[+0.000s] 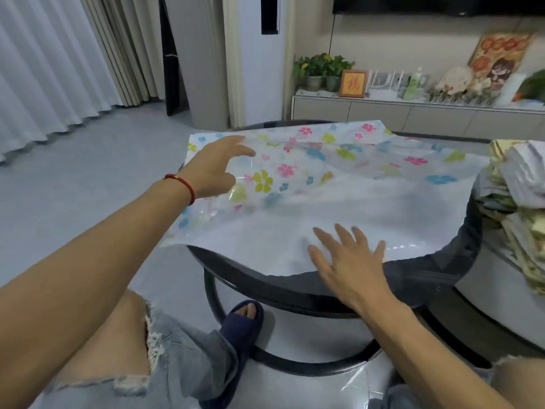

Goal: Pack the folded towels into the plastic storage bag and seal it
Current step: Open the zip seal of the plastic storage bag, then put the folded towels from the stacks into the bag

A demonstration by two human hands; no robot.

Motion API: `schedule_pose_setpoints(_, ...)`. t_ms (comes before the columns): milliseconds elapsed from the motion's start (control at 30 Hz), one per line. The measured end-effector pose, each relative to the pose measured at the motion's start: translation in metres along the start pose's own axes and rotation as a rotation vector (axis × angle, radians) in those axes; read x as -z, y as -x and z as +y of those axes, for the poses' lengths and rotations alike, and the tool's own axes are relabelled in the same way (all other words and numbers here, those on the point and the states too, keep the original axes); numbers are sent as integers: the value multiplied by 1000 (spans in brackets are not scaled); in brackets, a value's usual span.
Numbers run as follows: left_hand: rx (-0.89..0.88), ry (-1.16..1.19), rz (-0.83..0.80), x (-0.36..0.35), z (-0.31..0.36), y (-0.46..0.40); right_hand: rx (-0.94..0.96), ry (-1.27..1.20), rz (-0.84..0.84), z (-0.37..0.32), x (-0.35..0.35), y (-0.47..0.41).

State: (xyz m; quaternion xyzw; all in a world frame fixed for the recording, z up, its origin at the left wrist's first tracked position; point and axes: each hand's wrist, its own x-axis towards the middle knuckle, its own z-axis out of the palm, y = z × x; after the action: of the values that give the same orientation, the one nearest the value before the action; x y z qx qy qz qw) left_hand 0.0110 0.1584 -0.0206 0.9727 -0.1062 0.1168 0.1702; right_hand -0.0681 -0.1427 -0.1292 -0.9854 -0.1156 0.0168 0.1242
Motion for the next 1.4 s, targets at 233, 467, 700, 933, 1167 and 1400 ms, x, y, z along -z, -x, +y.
schedule_pose_setpoints(233,-411,-224,-183,-21,91,-13,-148,114,-172,41,1,-28)
schedule_pose_setpoints(467,-457,-313,-191,-41,146,-52,41,85,-272,72,21,-44)
schedule_pose_setpoints(700,-238,-77,-124,-60,173,-85,-103,-59,-94,113,59,-21)
schedule_pose_setpoints(933,-131,142,-55,-76,204,-92,-384,-256,593,194,133,10)
schedule_pose_setpoints(1167,-169,150,-68,-79,216,-106,-700,78,559,315,203,-23)
schedule_pose_setpoints(1400,-240,102,-97,-84,208,-115,-751,58,388,363,221,-49)
